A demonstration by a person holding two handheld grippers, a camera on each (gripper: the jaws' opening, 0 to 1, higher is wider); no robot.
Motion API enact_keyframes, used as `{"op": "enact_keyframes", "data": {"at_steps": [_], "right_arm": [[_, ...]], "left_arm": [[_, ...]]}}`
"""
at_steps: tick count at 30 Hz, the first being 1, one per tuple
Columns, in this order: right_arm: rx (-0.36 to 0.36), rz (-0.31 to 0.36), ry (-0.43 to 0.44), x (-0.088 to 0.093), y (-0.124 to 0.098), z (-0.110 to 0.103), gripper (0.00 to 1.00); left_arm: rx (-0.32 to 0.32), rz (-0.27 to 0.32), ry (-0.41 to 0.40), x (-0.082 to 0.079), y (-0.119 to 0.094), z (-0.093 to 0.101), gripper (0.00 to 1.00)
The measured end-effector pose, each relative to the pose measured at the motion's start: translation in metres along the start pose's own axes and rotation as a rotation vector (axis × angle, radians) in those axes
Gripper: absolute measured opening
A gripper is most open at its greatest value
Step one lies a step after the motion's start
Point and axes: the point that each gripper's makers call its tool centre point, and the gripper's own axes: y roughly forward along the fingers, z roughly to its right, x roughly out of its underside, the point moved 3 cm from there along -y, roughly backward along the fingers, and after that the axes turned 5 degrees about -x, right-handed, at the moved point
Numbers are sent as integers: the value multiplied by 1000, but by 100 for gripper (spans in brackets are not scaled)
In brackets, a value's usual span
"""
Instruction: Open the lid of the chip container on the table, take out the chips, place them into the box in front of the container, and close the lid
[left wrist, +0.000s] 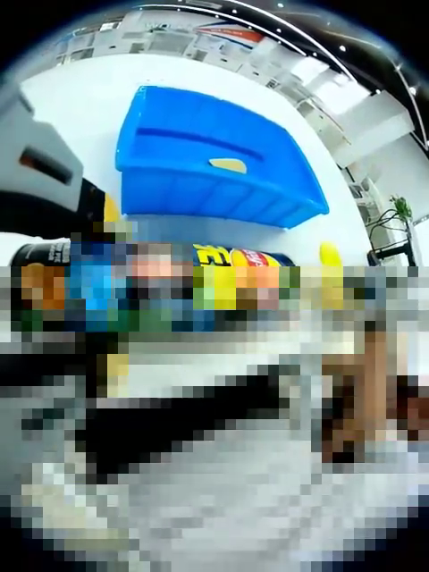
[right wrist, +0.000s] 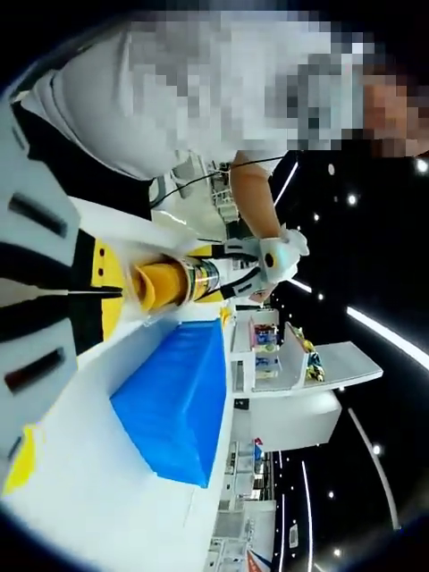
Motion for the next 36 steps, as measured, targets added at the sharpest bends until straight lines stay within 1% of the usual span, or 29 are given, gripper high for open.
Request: {"op": "enact_keyframes", "data": {"at_steps": [4,7,12,14,15,16,17,18,19,21,22,25,29,32,34,36], "right_arm": [[-10,0,8,-5,22,3,2],[-15,-8,34,-9,37,6,2],[-29,-14,68,-9,51,7,2],[-30,-30,83,-6,54,8,2],[-32,-25,94,-6,54,8,2],[-52,23,143,-12,59,5,2],[-61,9,133,-12,61,3,2],[-46,-53,77,-6,64,5,2],[-30,-66,41,-5,65,7,2],[-25,-49,110,-5,65,9,2],[-25,-47,116,-4,63,10,2],[-15,-43,98,-3,59,10,4],[-13,-38,124,-4,54,6,15],[4,-52,111,-3,45,6,15],[48,-38,112,-6,35,11,15],[100,-18,81,-12,25,17,15]], "left_arm": [[5,1,-2,-2,1,0,46],[9,-3,-4,-3,2,0,46],[14,-8,-7,-3,2,1,46],[13,-16,-3,-1,1,0,46],[13,-15,-2,-1,1,0,46],[13,0,-6,-3,1,0,46],[18,6,-8,-4,2,1,46],[19,0,-4,-4,2,1,46],[21,-7,-3,-3,1,1,46],[15,-16,-4,-2,1,1,46],[14,-13,-4,-2,1,1,46],[13,3,-8,-2,1,0,46],[15,5,-8,-2,1,0,46],[14,5,-6,-2,1,0,46],[15,5,-6,-2,1,0,46],[17,6,-7,-2,1,0,46]]}}
